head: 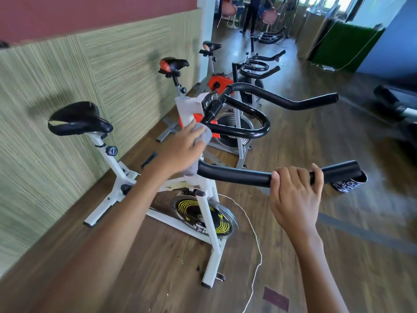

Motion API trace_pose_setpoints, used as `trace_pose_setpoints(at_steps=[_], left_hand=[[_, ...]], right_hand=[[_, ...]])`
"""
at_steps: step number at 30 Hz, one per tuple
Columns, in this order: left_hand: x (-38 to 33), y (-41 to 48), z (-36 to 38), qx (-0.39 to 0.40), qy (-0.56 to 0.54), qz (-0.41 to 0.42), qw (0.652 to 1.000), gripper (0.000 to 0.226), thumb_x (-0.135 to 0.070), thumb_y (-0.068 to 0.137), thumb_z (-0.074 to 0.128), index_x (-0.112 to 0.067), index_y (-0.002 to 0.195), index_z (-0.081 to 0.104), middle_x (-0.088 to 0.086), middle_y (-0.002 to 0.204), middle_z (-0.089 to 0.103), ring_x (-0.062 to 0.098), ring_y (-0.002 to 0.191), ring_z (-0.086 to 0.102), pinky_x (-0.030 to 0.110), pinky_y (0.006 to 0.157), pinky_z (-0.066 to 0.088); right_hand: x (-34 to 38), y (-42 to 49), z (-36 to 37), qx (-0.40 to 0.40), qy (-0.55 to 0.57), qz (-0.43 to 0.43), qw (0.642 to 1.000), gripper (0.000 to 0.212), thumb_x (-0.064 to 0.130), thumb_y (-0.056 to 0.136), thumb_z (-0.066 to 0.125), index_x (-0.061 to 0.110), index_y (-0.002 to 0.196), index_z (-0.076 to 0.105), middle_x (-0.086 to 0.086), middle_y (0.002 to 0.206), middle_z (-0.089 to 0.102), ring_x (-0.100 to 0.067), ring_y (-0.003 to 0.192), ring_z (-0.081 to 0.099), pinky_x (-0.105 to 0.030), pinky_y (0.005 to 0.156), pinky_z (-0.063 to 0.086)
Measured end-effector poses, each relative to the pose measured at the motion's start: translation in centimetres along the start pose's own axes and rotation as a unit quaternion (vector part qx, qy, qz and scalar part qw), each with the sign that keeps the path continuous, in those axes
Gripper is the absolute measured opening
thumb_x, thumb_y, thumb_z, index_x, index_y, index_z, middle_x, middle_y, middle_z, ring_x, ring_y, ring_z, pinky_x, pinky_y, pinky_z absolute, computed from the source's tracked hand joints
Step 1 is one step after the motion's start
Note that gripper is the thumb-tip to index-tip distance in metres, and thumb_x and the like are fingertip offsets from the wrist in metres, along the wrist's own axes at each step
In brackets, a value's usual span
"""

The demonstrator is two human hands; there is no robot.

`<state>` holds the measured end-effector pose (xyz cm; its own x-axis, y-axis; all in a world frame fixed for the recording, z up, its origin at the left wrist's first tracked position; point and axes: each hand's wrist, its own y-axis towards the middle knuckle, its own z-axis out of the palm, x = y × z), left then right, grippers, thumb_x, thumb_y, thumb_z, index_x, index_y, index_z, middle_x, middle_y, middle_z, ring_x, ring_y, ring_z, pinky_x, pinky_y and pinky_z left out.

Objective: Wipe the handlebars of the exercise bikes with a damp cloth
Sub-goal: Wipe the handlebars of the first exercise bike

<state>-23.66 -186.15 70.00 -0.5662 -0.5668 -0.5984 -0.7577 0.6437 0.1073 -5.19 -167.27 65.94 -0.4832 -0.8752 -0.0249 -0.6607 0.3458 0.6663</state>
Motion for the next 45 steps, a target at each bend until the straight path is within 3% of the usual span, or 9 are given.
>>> trace_pose_setpoints(at_steps=[5,8,11,16,20,31,36,41,45], left_hand=[[0.9,-1.7,2.2,-0.083,0.060,0.051,0.993,0.048,-0.030,0.101,0.024,-0.016,0.135,0.055,0.003,0.156,0.034,0.022,0.149,0.015,0.047,0.121,0.013],[-0.4,-4.6,5.3,-0.195,0.072,0.129,0.970,0.038,-0.022,0.099,0.030,-0.008,0.104,0.064,0.007,0.117,0.063,0.032,0.139,0.033,0.053,0.119,0.014],[-2.4,-5.8,7.6,-0.251,0.126,0.146,0.949,0.031,-0.019,0.097,0.036,-0.008,0.105,0.063,0.007,0.105,0.062,0.037,0.123,0.048,0.057,0.114,0.024],[-7.5,-5.6,10.7,-0.197,0.222,0.185,0.937,0.037,-0.024,0.097,0.037,-0.007,0.121,0.059,0.011,0.115,0.058,0.036,0.109,0.051,0.052,0.112,0.029],[-3.9,-5.4,8.0,-0.190,0.250,0.223,0.923,0.035,-0.025,0.100,0.035,-0.010,0.123,0.057,0.008,0.119,0.058,0.032,0.101,0.053,0.044,0.104,0.036],[-5.2,-4.0,9.0,-0.276,0.284,0.188,0.899,0.034,-0.031,0.102,0.031,-0.014,0.093,0.060,0.001,0.082,0.059,0.025,0.073,0.052,0.038,0.067,0.040],[-4.8,-2.3,7.4,-0.305,0.225,0.256,0.889,0.037,-0.025,0.101,0.033,-0.014,0.075,0.058,0.000,0.062,0.055,0.021,0.056,0.049,0.034,0.050,0.036],[-6.6,-2.0,6.3,-0.351,0.107,0.331,0.869,0.029,-0.016,0.099,0.046,-0.010,0.076,0.063,0.000,0.062,0.056,0.021,0.055,0.050,0.039,0.050,0.043],[-10.7,-3.7,7.6,-0.359,0.037,0.418,0.834,0.029,-0.015,0.096,0.047,-0.009,0.075,0.065,-0.001,0.067,0.058,0.023,0.058,0.051,0.036,0.054,0.040]], right_hand=[[-0.4,0.1,-0.3,0.004,-0.015,-0.021,1.000,0.037,0.028,0.102,0.030,0.016,0.079,0.056,0.000,0.075,0.059,-0.027,0.082,0.057,-0.040,0.106,0.027],[-2.0,1.1,-1.0,0.062,-0.037,-0.065,0.995,0.038,0.031,0.101,0.027,0.019,0.081,0.057,0.002,0.079,0.063,-0.026,0.086,0.060,-0.040,0.105,0.025],[-3.5,1.6,-1.3,0.053,-0.076,-0.062,0.994,0.038,0.027,0.100,0.031,0.015,0.081,0.061,0.000,0.084,0.063,-0.026,0.096,0.059,-0.046,0.114,0.014],[-3.7,1.4,-1.3,0.025,-0.069,-0.050,0.996,0.036,0.025,0.100,0.033,0.015,0.075,0.057,0.000,0.077,0.059,-0.027,0.086,0.056,-0.046,0.114,0.018],[-4.2,1.1,-1.3,0.013,-0.073,-0.070,0.995,0.036,0.025,0.102,0.033,0.016,0.075,0.054,0.001,0.075,0.056,-0.027,0.082,0.055,-0.044,0.114,0.019],[-3.2,1.0,-1.0,0.012,-0.059,-0.040,0.997,0.035,0.022,0.100,0.035,0.011,0.073,0.054,-0.003,0.075,0.056,-0.029,0.082,0.054,-0.046,0.115,0.018],[-3.0,0.8,-1.4,0.016,-0.037,-0.040,0.998,0.032,0.022,0.098,0.040,0.011,0.078,0.062,-0.003,0.080,0.060,-0.028,0.093,0.059,-0.047,0.117,0.016],[-2.7,-1.9,-3.2,-0.075,0.079,0.000,0.994,0.016,0.017,0.092,0.054,0.015,0.087,0.069,0.000,0.093,0.065,-0.021,0.104,0.056,-0.048,0.111,0.023],[-4.5,-4.8,-4.8,-0.062,0.115,0.059,0.990,0.016,0.022,0.091,0.053,0.015,0.085,0.066,0.003,0.088,0.063,-0.019,0.093,0.054,-0.043,0.103,0.029]])
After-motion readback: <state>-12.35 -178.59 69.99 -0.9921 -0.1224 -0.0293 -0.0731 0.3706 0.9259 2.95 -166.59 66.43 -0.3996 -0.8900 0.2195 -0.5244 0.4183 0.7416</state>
